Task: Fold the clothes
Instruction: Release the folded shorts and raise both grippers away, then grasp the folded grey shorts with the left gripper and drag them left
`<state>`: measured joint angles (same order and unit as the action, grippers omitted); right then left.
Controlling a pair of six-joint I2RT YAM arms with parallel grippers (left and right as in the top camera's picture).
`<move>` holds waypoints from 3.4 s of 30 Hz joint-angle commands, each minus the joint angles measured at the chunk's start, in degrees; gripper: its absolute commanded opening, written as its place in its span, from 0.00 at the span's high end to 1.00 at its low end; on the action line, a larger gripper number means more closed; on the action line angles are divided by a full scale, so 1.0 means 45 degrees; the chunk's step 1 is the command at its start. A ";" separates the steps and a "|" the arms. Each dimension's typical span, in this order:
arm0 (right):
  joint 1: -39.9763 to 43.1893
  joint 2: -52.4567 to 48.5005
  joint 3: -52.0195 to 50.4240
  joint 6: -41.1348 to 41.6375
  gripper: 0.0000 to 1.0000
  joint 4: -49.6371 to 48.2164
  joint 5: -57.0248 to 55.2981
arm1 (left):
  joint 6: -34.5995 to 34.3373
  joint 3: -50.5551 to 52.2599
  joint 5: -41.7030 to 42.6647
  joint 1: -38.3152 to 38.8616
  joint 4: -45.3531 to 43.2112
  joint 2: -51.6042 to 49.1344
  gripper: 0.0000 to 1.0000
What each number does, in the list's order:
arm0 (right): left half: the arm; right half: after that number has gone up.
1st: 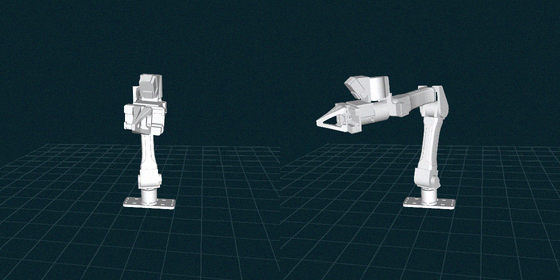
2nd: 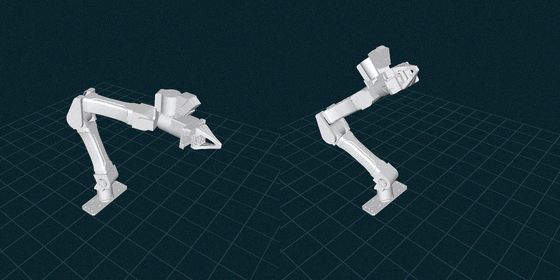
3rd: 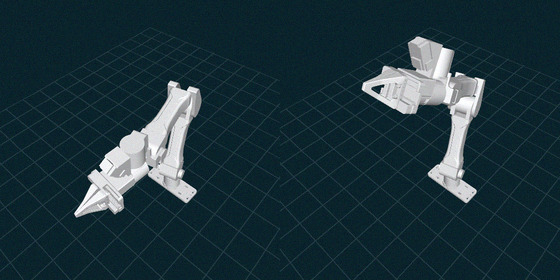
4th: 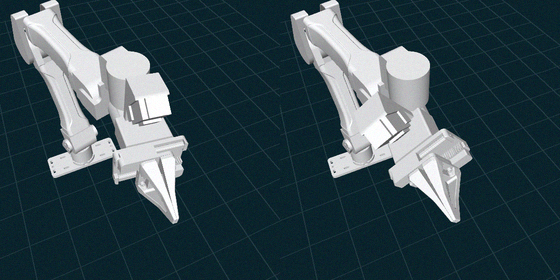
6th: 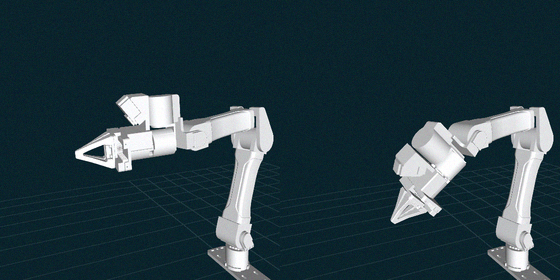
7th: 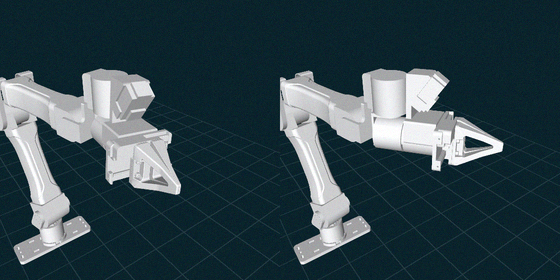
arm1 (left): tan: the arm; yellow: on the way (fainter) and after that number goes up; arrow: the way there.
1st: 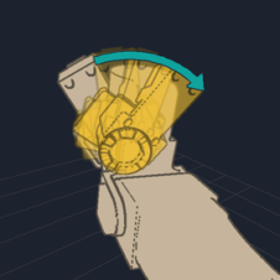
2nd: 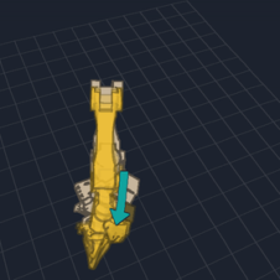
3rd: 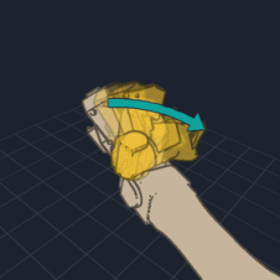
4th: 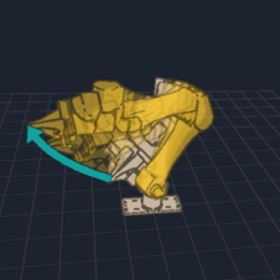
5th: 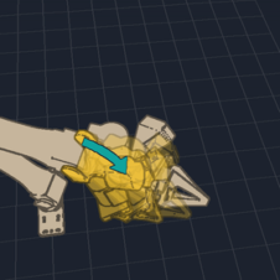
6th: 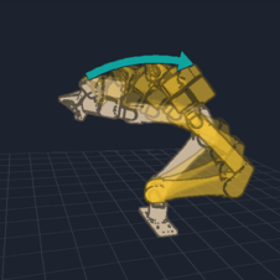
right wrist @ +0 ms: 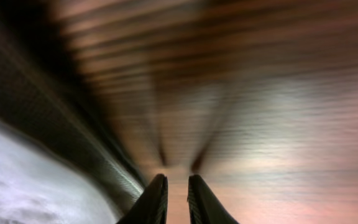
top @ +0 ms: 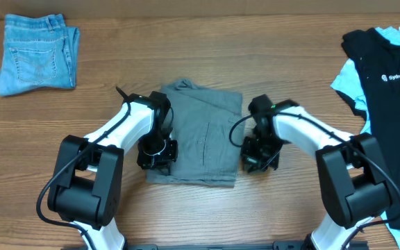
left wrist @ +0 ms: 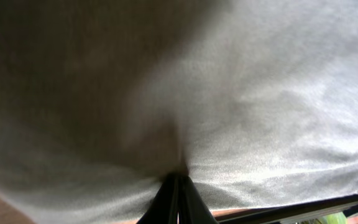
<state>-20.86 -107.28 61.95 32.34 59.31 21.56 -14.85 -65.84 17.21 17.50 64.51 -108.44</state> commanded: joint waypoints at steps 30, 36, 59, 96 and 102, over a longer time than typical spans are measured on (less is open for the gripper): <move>0.0340 -0.2963 0.4240 -0.1428 0.67 -0.2409 -0.0811 | -0.0117 -0.2312 -0.4061 -0.1122 -0.6086 -0.2875 0.91; 0.0622 -0.2973 0.5076 -0.0126 0.75 -0.1472 -0.2812 | 0.0408 -0.3036 -0.3915 -0.1739 -0.4658 -0.2365 0.96; 0.0471 0.3133 1.3964 -0.0141 0.00 0.7927 -0.6110 | 0.3361 -0.4639 -0.1462 -0.2783 -0.0801 -0.2545 0.00; 0.0495 0.5076 1.2730 -0.0272 0.00 0.8383 -0.6071 | 0.3449 -0.8874 -0.2511 -0.3483 0.0092 -0.5717 0.96; 0.0495 0.5066 1.2730 -0.0272 0.00 0.8383 -0.6067 | 0.3920 -1.1249 -0.4585 -0.4250 0.1049 -0.5717 0.96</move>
<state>-18.79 -84.68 119.37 31.44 97.12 -5.34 1.72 -110.32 6.46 0.89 68.55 -133.53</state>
